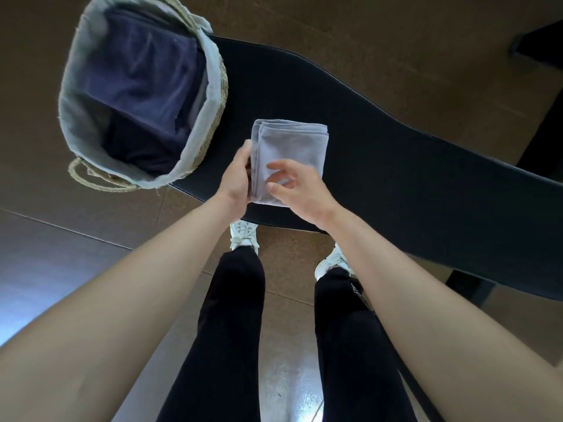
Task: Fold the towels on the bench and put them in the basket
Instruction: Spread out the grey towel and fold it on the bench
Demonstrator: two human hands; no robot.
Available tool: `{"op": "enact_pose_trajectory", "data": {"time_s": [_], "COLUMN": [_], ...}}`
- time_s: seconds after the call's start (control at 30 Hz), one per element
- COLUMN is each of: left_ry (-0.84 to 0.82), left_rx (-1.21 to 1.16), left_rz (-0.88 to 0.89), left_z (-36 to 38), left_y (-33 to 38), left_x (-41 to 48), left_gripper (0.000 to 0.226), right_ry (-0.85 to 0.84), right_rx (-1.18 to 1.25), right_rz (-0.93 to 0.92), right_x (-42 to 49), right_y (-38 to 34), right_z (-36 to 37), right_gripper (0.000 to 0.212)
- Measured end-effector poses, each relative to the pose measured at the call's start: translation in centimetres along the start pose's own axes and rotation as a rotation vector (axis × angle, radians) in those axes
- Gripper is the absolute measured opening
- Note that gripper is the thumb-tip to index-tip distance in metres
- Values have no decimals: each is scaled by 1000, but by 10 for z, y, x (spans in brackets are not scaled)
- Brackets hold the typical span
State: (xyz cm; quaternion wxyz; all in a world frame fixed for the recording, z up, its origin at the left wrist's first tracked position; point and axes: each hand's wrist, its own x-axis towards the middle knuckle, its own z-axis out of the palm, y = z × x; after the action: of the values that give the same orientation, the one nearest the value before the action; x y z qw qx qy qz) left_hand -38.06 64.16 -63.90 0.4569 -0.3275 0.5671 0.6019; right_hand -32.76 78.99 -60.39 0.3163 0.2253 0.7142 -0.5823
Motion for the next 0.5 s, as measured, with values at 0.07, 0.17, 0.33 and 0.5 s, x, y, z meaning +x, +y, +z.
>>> {"op": "enact_pose_trajectory", "data": {"time_s": [0.07,0.17,0.33,0.5], "left_ry": [32,162,160,10], "left_rx": [72,314,368,230], "left_rz": [16,97,96,65], "left_z": [2,9,11,4], "left_y": [0,-2,-5,-7], "left_x": [1,4,13,0], "left_gripper": [55,51,41,35], "right_ry": [144,423,459,245], "right_rx": [-31,-102,130,480], "right_rz": [34,74,284,528], "right_x": [-2,-12,-17,-18], "right_y": [13,34,53,43], "right_z": [-3,-13,-27,-24], "right_gripper": [34,28,46,44]}}
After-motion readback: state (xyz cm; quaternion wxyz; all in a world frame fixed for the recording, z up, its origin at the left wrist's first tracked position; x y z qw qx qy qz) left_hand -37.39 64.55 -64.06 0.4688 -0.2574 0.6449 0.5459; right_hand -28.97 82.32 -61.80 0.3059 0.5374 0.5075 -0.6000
